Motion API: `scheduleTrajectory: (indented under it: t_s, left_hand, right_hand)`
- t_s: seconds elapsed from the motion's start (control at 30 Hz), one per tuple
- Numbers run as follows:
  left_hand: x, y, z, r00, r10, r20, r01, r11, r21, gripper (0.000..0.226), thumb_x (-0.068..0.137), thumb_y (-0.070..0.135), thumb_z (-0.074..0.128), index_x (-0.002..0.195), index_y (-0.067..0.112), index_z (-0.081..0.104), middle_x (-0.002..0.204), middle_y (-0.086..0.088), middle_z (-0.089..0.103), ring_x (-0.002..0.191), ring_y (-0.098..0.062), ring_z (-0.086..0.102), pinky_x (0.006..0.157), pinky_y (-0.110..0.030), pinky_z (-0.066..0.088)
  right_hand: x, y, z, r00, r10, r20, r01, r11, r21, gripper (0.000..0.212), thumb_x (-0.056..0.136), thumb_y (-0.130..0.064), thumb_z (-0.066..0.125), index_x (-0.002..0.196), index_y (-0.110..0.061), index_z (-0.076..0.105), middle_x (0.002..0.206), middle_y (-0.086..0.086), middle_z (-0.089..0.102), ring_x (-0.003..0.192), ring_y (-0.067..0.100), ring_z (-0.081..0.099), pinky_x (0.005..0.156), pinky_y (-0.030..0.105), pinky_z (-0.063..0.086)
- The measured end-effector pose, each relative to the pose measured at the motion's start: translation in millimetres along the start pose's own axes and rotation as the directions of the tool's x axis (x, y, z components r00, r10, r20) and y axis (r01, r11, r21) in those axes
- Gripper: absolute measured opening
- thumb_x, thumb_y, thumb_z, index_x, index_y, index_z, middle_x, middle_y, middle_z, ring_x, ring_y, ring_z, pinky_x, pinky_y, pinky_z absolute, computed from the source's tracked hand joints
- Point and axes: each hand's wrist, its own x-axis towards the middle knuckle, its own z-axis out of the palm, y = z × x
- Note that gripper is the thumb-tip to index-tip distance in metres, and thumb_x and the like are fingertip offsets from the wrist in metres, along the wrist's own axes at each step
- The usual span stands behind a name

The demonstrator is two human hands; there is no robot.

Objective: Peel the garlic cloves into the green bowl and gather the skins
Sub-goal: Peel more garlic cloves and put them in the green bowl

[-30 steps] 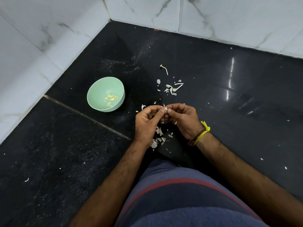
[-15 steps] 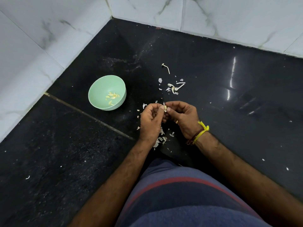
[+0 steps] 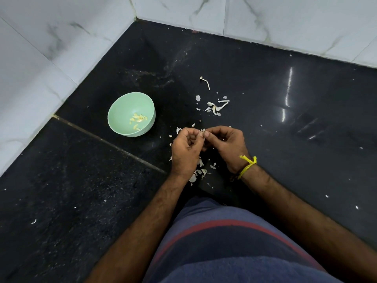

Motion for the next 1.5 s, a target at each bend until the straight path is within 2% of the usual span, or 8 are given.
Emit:
scheduleTrajectory:
  t_s: [0.2,0.43,0.6,0.73,0.93,1.2,1.33,1.5]
  left_hand:
    - [4,-1,-1,0.995,-0.051,-0.086,0.043,0.995,-0.089,0.010,0.098,0.007,0.063,0.101,-0.002,0.066,0.075,-0.004,0.070,0.063,-0.010,0.064,0.059,-0.022,0.054]
    - [0,1,-5,0.991,0.062,-0.115,-0.047,0.991,0.127,0.024,0.098,0.025,0.066,0.080,0.009,0.068,0.067,-0.002,0.068,0.059,-0.013,0.064,0.061,-0.033,0.058]
    - [1,4,-8,0.988,0.143,-0.053,-0.135,0.982,0.131,0.019,0.091,0.018,0.074,0.109,0.015,0.071,0.090,0.001,0.074,0.081,-0.015,0.072,0.076,-0.032,0.061]
    - [2,3,-7,0.961,0.276,0.014,-0.270,0.926,0.264,0.011,0.088,0.014,0.077,0.099,0.010,0.077,0.090,0.002,0.074,0.076,-0.009,0.070,0.070,-0.022,0.056]
    - [4,5,-6,0.997,0.058,0.041,-0.066,0.976,0.208,0.004,0.090,0.008,0.073,0.092,0.006,0.071,0.071,0.005,0.069,0.063,-0.002,0.065,0.062,-0.022,0.056]
    - [4,12,-11,0.984,0.152,0.094,-0.171,0.953,0.251,0.008,0.088,0.013,0.078,0.088,0.005,0.076,0.075,0.001,0.074,0.066,-0.006,0.070,0.063,-0.019,0.057]
    - [4,11,-13,0.997,0.082,-0.010,-0.079,0.986,0.144,0.009,0.085,0.010,0.079,0.087,0.004,0.073,0.075,-0.005,0.074,0.066,-0.011,0.071,0.063,-0.025,0.059]
    - [3,10,-15,0.996,0.016,0.090,-0.014,1.000,-0.012,0.007,0.091,0.005,0.073,0.090,0.002,0.068,0.076,-0.006,0.072,0.069,-0.020,0.071,0.071,-0.035,0.062]
  right_hand:
    - [0,1,4,0.993,0.117,0.034,-0.122,0.942,0.313,0.016,0.088,-0.006,0.066,0.098,0.006,0.068,0.082,0.015,0.073,0.074,0.026,0.071,0.078,0.043,0.060]
    - [4,-7,-4,0.954,0.268,0.136,-0.299,0.805,0.512,0.013,0.088,-0.011,0.063,0.095,-0.002,0.069,0.080,0.009,0.071,0.071,0.018,0.068,0.071,0.028,0.059]
    - [5,-9,-5,0.938,0.307,0.162,-0.345,0.772,0.534,0.012,0.088,-0.014,0.064,0.094,-0.004,0.070,0.080,0.008,0.071,0.071,0.016,0.068,0.068,0.026,0.058]
    - [6,-7,-5,0.926,0.315,0.210,-0.378,0.780,0.499,0.017,0.083,-0.019,0.069,0.093,-0.005,0.070,0.085,0.008,0.070,0.078,0.017,0.066,0.076,0.028,0.055]
    - [5,-3,-8,0.942,0.268,0.203,-0.331,0.847,0.417,0.019,0.079,-0.014,0.069,0.093,-0.001,0.070,0.083,0.009,0.072,0.076,0.018,0.067,0.078,0.033,0.055]
    - [4,3,-9,0.987,0.112,0.118,-0.141,0.951,0.274,0.013,0.083,-0.015,0.071,0.089,-0.004,0.073,0.080,0.015,0.071,0.071,0.023,0.067,0.070,0.037,0.058]
    - [2,5,-3,0.990,0.094,0.101,-0.117,0.961,0.249,0.010,0.088,-0.010,0.067,0.093,-0.001,0.069,0.079,0.015,0.070,0.068,0.022,0.065,0.068,0.033,0.057]
    - [2,2,1,0.987,0.129,0.098,-0.151,0.951,0.269,0.007,0.092,-0.002,0.062,0.093,0.003,0.066,0.077,0.015,0.069,0.066,0.019,0.064,0.065,0.029,0.057]
